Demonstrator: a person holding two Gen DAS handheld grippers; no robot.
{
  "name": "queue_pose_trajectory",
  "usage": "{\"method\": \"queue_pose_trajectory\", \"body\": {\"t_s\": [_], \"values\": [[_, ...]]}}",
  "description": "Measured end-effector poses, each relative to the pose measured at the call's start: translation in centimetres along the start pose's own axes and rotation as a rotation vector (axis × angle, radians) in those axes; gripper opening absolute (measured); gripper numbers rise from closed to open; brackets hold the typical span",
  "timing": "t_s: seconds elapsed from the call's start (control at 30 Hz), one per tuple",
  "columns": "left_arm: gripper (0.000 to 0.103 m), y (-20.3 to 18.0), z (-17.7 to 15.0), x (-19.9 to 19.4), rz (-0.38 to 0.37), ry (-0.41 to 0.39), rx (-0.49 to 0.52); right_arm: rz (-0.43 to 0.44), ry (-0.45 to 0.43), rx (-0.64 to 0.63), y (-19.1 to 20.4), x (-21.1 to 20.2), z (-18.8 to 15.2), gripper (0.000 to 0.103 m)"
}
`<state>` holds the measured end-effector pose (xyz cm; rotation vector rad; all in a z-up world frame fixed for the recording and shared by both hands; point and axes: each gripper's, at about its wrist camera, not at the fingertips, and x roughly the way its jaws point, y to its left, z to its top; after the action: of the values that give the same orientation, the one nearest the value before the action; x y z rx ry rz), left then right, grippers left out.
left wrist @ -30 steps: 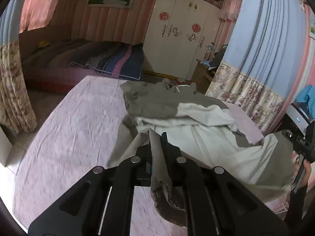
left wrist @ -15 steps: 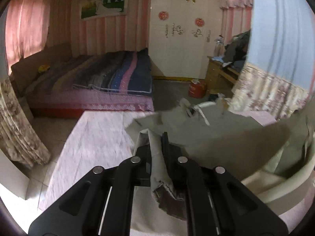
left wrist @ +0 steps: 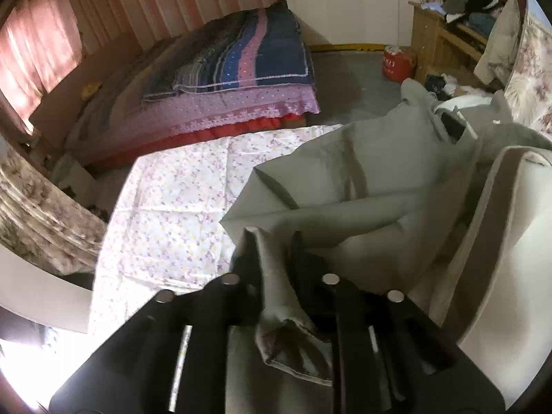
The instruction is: Fold large clothes
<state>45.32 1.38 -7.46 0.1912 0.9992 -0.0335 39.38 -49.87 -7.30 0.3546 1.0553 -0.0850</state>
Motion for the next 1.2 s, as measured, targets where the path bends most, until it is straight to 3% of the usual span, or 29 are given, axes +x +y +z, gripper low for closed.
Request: {"method": "queue_pose_trajectory", "body": {"t_s": [0.03, 0.07, 0.1, 0.13, 0.17, 0.3, 0.4, 0.47, 0.57, 0.7, 0.83, 0.87, 0.9, 0.93, 0.97, 1.0, 1.03, 1.07, 1.2], "values": [[0.03, 0.6, 0.0, -0.3, -0.038, -0.001, -0.023, 0.043, -0.004, 0.01, -0.2, -0.8, 0.2, 0.04], [0.049, 1.7, 0.3, -0.9, -0.096, -0.002, -0.07, 0.079, -0.01, 0.019, -0.4, -1.7, 0.3, 0.061], [0.076, 2.4, 0.5, -1.4, -0.119, -0.01, -0.101, 0.127, -0.027, 0.028, -0.5, -2.9, 0.4, 0.071], [0.088, 3.4, 0.8, -2.4, -0.114, -0.041, -0.133, 0.146, -0.055, 0.03, -0.5, -4.1, 0.5, 0.087], [0.098, 4.1, 1.0, -3.5, -0.101, -0.084, -0.151, 0.147, -0.095, 0.022, -0.1, -5.5, 0.5, 0.091], [0.1, 6.4, 1.7, -7.5, -0.105, -0.187, -0.186, 0.098, -0.257, -0.061, 0.5, -10.5, -0.4, 0.096], [0.1, 7.3, 0.2, -9.2, -0.112, -0.22, -0.174, 0.008, -0.31, -0.139, 0.5, -11.0, -2.1, 0.096], [0.1, 7.1, -1.6, -8.9, -0.131, -0.2, -0.147, -0.077, -0.268, -0.256, 0.8, -9.4, -3.6, 0.096], [0.1, 6.5, -4.0, -7.5, -0.156, -0.158, -0.08, -0.134, -0.227, -0.369, 0.6, -7.0, -5.1, 0.096], [0.1, 4.7, -6.0, -5.5, -0.139, -0.119, 0.037, -0.09, -0.188, -0.406, 0.4, -5.3, -5.3, 0.096], [0.1, 3.1, -5.7, -3.6, -0.146, -0.09, 0.087, -0.093, -0.105, -0.352, -0.1, -2.1, -4.3, 0.096], [0.097, 2.8, -5.5, -3.2, -0.144, -0.089, 0.093, -0.092, -0.089, -0.343, -0.2, -1.3, -4.1, 0.096], [0.082, 2.3, -5.1, -2.7, -0.148, -0.083, 0.099, -0.089, -0.077, -0.338, -0.3, -0.7, -4.0, 0.096], [0.067, 2.0, -4.6, -2.2, -0.158, -0.071, 0.102, -0.081, -0.064, -0.332, -0.2, -0.2, -3.9, 0.088], [0.045, 1.6, -4.0, -1.5, -0.166, -0.049, 0.099, -0.053, -0.063, -0.33, -0.1, 0.1, -3.9, 0.05], [0.031, 1.3, -3.4, -0.8, -0.139, -0.037, 0.097, -0.025, -0.063, -0.331, 0.2, 0.0, -3.9, 0.037], [0.022, 1.2, -3.0, -0.7, -0.125, -0.036, 0.099, -0.061, -0.091, -0.339, 0.6, -0.2, -4.0, 0.028], [0.015, 1.2, -2.4, -0.4, -0.124, -0.042, 0.089, -0.075, -0.123, -0.359, 1.0, -0.7, -4.1, 0.016], [0.008, 3.5, -0.8, -1.6, -0.225, -0.11, -0.04, -0.055, -0.264, -0.393, 2.1, -3.8, -4.3, 0.009]]}}
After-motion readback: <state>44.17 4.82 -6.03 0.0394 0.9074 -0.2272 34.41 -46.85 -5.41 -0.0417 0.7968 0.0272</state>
